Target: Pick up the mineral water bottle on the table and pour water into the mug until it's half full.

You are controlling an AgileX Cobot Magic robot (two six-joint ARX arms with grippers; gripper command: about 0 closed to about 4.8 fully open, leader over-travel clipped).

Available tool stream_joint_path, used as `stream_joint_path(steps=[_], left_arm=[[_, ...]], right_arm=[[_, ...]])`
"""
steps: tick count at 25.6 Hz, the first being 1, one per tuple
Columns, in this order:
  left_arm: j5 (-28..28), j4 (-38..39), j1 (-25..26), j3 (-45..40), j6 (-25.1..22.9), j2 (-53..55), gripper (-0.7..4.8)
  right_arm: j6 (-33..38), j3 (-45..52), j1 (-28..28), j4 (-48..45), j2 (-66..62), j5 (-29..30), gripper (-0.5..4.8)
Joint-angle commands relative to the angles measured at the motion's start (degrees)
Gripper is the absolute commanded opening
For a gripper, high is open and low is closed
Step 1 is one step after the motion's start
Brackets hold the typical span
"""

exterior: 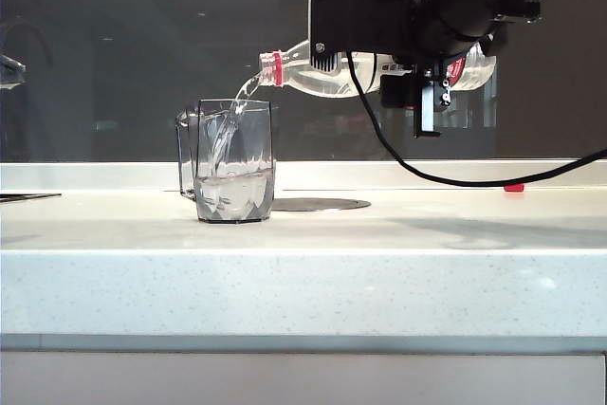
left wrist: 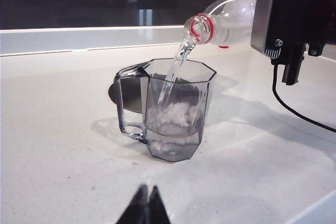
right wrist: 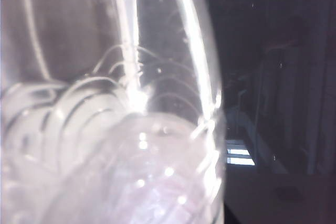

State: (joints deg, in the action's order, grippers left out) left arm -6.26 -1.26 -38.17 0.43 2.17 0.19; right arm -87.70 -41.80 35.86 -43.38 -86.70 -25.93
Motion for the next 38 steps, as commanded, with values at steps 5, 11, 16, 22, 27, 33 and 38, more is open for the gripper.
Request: stream_joint_path(steps=[5,11,16,22,27,33,38], left_arm=[[-0.07,-0.5,0.0,0.15,-0.09,0.02,-0.04],[-0.07,-0.5,0.0,0.15,-0.09,0.02,-0.04],[-0.07,-0.5,0.0,0.15,-0.09,0.02,-0.04],[-0.07,-0.5,0.0,0.15,-0.09,0.02,-0.04],[-0.07,-0.5,0.0,0.15,-0.09,0.02,-0.04],[-0.07,-0.52,0.0,0.15,-0.09,0.02,-0.04],[-0.07,-0.5,0.0,0.15,-0.09,0.02,-0.04]], right_arm=[[0.2,-0.57,0.31,-2.73,0.55,-0.11,2.69],[0.2,-0.57,0.33,-2.73,0.55,-0.11,2.68],[0.2,-0.57,0.33,-2.73,0.55,-0.11,2.69],[0.24,-0.57,0.39,-2.71,0.55,-0.11,2.69],[3.91,-0.55,0.61,-2.4,0.55,0.02,2.69],[7.67,-0.46,2.08,-1.38,0.52,-0.42,2.69],[13.07,-0.46,2.78,-1.42,0.55,-1.6,2.69]])
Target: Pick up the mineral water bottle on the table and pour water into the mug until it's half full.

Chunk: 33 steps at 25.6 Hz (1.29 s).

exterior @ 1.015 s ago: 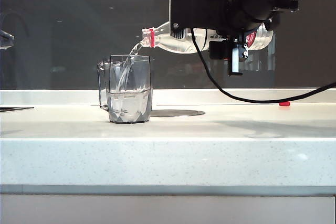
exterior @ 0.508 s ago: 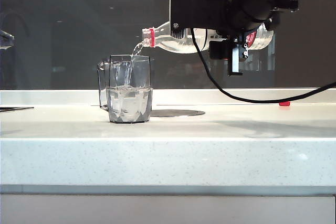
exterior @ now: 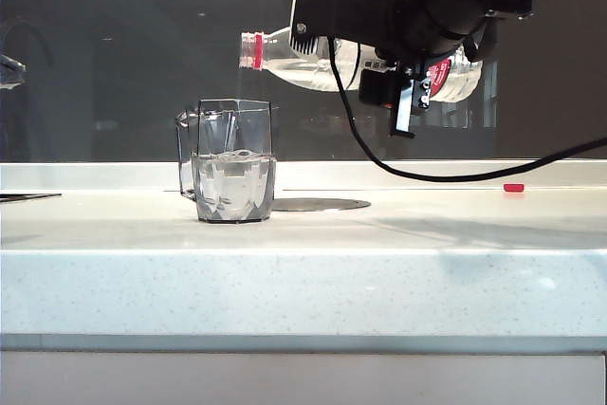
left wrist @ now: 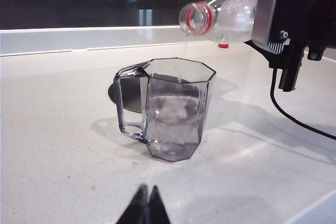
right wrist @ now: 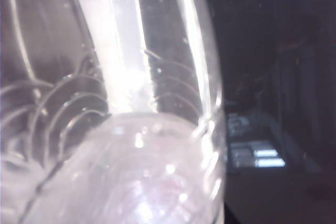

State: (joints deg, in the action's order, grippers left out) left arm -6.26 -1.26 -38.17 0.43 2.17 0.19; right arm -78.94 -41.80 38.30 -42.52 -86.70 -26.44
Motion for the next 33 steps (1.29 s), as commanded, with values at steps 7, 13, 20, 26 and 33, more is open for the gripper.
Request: stream_joint_path(steps=[7,13,20,26,33], left_arm=[[-0.07,-0.52,0.0,0.15,-0.09,0.02,-0.04],[-0.07,-0.52,0.0,0.15,-0.09,0.02,-0.04],[-0.07,-0.5,0.0,0.15,-0.09,0.02,-0.04],[-0.04,-0.5,0.11,0.15,-0.09,0.02,-0.04],[-0.07,-0.52,0.22,0.15,-0.09,0.02,-0.04]], right_arm=[[22.53,-0.46,0.92,-2.32,0.81,-3.54,2.51],[39.28,-0.46,0.9,-2.29,1.6,-3.74,2.51],[66.27,0.98,-2.38,-2.23,2.43,-2.75,2.51],[82.03,5.11,-9.2,-2.97,2.45,4.94,2.51],[84.94,13.14,-12.55,-16.13,2.4,8.55,2.51]])
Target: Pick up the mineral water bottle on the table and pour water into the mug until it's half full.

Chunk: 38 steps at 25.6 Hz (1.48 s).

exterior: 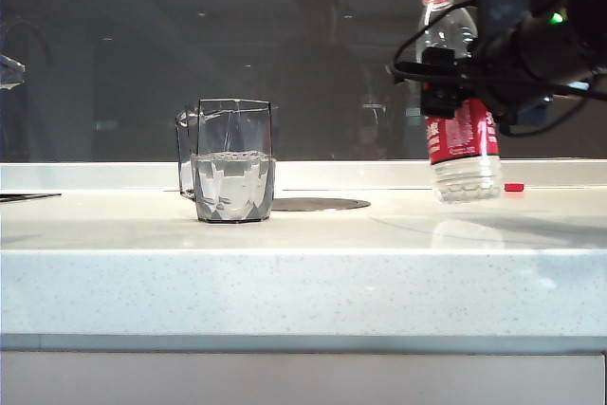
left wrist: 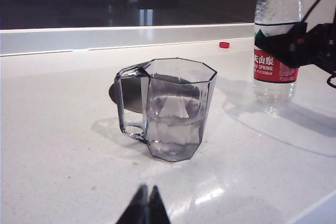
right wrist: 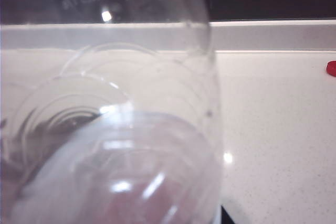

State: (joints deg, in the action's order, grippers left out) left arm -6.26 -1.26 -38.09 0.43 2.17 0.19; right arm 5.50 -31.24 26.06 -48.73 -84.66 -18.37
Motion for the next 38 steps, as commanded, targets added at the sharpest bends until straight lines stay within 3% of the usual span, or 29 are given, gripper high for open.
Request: stream_joint_path(steps=[1,12,16,22,24,28,32,38], left_arm=[[-0.07,-0.5,0.11,0.15,-0.09,0.02,-0.04],[-0.07,-0.52,0.11,0.15,-0.09,0.02,-0.04],[-0.04,-0.5,0.11,0.15,-0.09,0.02,-0.04],[-0.07,-0.52,0.11,0.15,-0.09,0.02,-0.04],[-0.07,-0.5,0.11,0.15,-0.09,0.02,-0.04],[-0.07,-0.5,0.11,0.15,-0.09,0.02,-0.04],[-0.07,-0.5,0.11,0.15,-0.09,0.02,-0.04],[-0.07,-0.52,0.11,0.15,-0.09,0.02,-0.04]], right_arm=[[0.5,3.41,-0.5,-11.45,0.28,0.5,2.51],[0.48,6.47,-0.68,-19.3,-3.23,0.33,2.52],[0.48,6.45,-0.68,-18.69,-3.72,0.35,2.84],[0.48,6.47,-0.68,-18.25,-3.69,0.35,2.85],[0.48,6.49,-0.68,-17.35,-3.65,0.5,3.25],[0.48,6.56,-0.68,-14.82,-3.65,0.5,3.52],[0.52,7.1,-0.61,-14.84,-3.39,0.52,4.32],[0.52,8.24,-0.59,-14.05,-0.48,0.52,4.79]])
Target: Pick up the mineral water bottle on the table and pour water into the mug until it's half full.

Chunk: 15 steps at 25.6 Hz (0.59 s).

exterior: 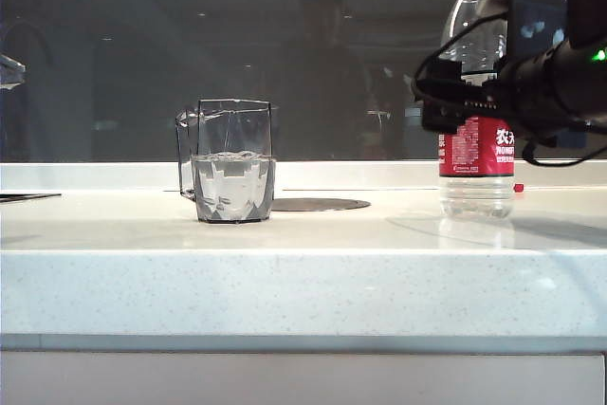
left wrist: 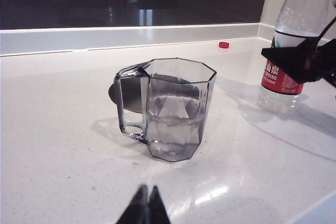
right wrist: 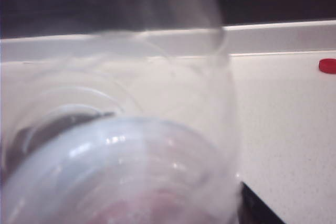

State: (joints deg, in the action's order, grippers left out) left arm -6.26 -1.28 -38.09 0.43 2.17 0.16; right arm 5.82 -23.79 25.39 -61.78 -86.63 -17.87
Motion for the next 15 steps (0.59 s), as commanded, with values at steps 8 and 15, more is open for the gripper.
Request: stream_joint_path(steps=[8,15], left_arm=[[-0.04,-0.5,0.13,0.15,-0.09,0.04,-0.04],[0.63,-0.46,1.62,0.17,-0.07,0.04,-0.04]], right_arm=[[4.0,8.31,1.42,-1.25,6.84,1.53,4.79],[4.04,14.6,11.52,-1.18,14.84,-5.79,4.79]])
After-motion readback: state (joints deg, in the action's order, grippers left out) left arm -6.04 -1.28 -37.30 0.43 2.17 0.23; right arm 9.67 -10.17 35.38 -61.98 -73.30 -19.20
